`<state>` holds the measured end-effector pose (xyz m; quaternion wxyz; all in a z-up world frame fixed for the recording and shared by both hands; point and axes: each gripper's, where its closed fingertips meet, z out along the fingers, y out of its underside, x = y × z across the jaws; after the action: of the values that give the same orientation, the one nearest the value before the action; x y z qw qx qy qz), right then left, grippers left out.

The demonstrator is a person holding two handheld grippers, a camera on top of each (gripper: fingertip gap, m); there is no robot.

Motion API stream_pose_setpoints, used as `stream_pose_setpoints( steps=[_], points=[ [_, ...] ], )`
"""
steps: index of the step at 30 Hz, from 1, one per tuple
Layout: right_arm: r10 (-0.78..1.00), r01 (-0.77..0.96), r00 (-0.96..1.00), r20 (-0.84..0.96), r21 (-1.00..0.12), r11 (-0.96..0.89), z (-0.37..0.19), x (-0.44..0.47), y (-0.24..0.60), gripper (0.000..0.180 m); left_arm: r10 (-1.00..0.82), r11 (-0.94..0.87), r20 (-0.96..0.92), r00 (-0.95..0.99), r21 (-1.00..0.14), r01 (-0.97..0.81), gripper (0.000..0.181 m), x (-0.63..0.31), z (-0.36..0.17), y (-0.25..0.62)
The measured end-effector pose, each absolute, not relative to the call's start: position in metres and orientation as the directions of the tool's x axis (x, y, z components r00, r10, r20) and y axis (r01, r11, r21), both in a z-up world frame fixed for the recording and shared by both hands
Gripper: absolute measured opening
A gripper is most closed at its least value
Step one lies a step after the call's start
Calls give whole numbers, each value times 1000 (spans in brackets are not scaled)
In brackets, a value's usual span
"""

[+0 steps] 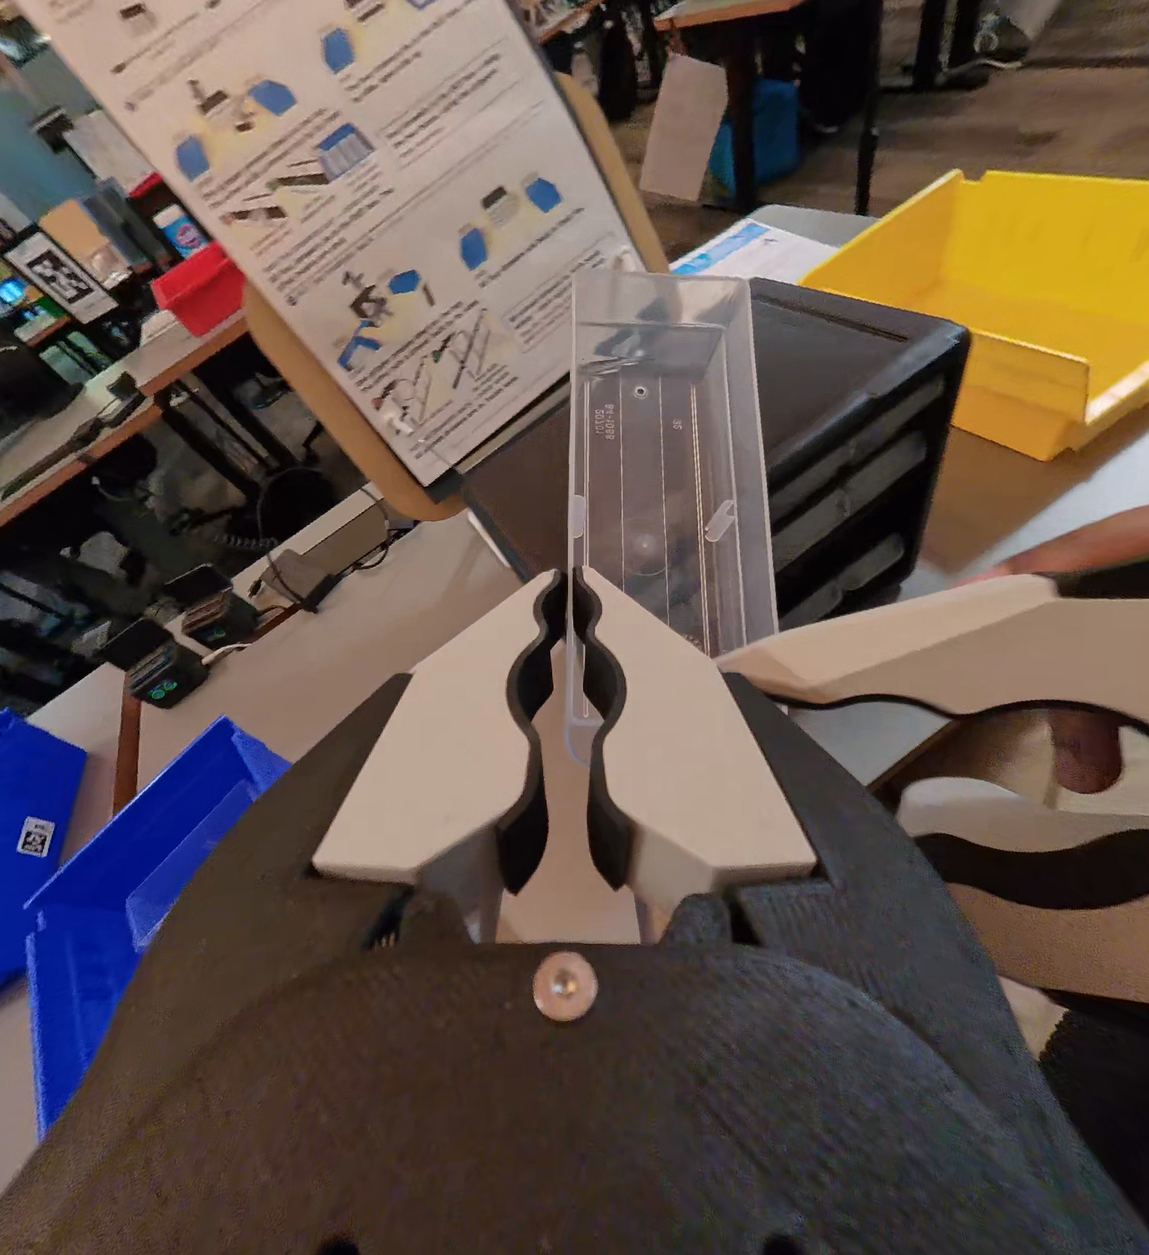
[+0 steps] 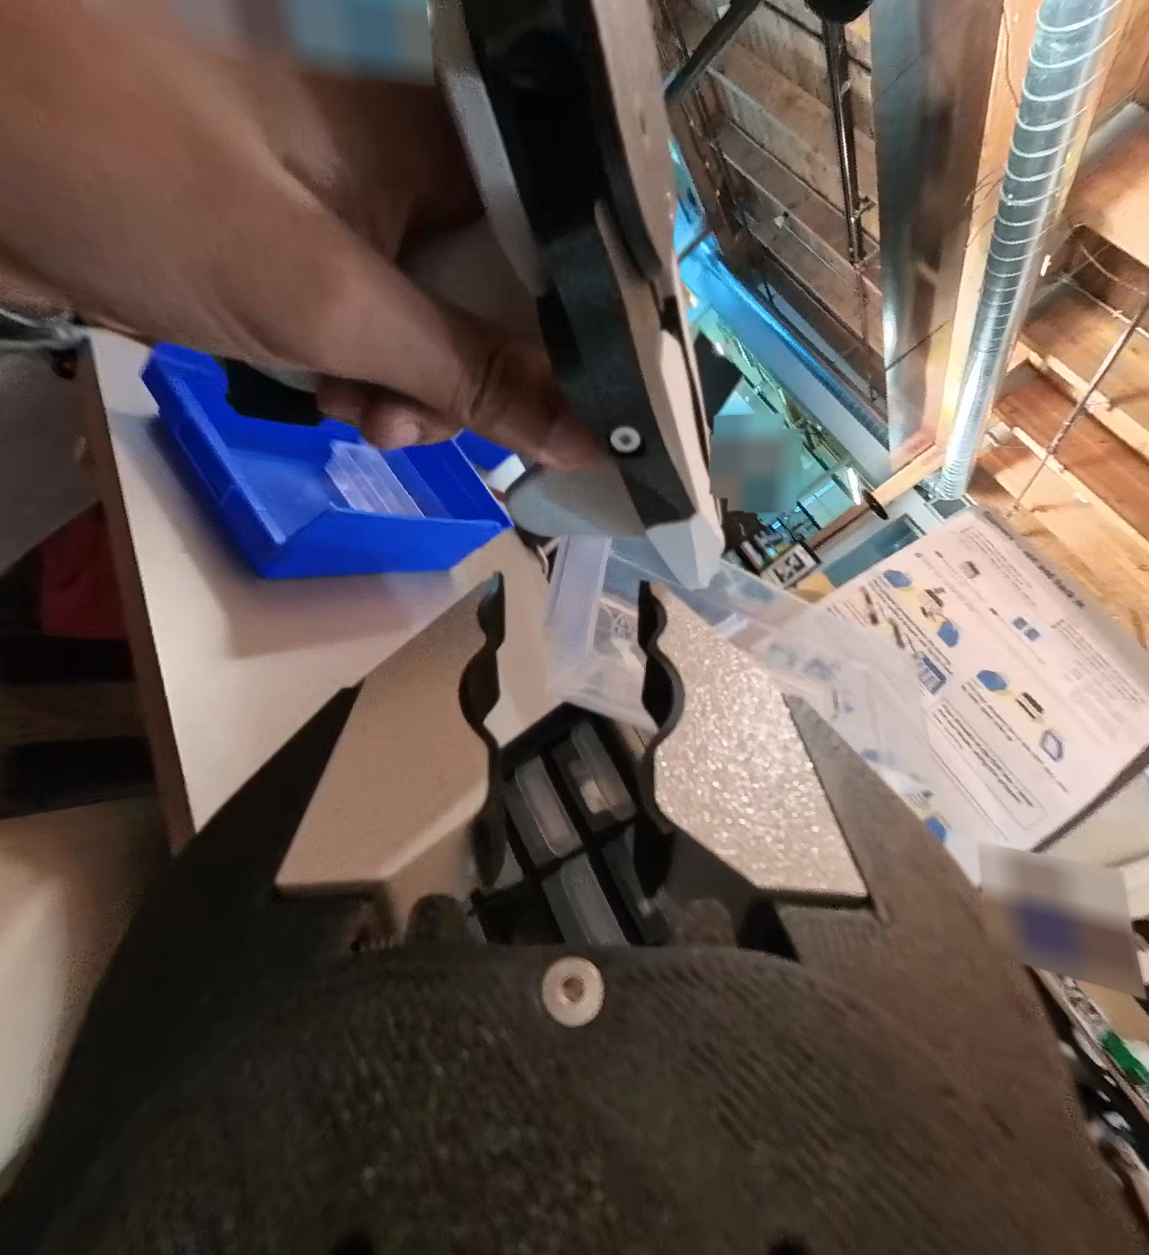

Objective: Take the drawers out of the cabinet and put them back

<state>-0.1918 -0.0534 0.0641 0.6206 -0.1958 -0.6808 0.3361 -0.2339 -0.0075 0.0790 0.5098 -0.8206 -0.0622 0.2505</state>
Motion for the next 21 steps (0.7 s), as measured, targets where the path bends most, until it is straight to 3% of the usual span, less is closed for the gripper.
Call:
stream_pose_setpoints(
  steps=[6,8,13,17,19,21],
  points=[
    [647,61,-122,753,-645,762,37,-204,-28,26,309,-507,-372,875,-843,-180,0,-217,63,13],
    [626,67,-105,773,-622,780,36,-204,-25,18,305,-514,-377,875,-838,-182,0,-216,60,15],
    [616,75,-131,776,-612,787,29,-204,-24,18,290,-505,-349,891,-847,-167,1,-218,55,16],
    [681,53,-245,690,-692,720,23,-200,-30,18,250,-451,-273,929,-882,-138,61,-211,60,18],
    [703,35,-283,653,-725,688,27,-195,-29,18,248,-417,-240,939,-901,-120,77,-211,67,14],
    [719,19,-300,627,-750,661,35,-189,-23,18,250,-372,-204,947,-923,-100,82,-213,76,9]
  ],
)
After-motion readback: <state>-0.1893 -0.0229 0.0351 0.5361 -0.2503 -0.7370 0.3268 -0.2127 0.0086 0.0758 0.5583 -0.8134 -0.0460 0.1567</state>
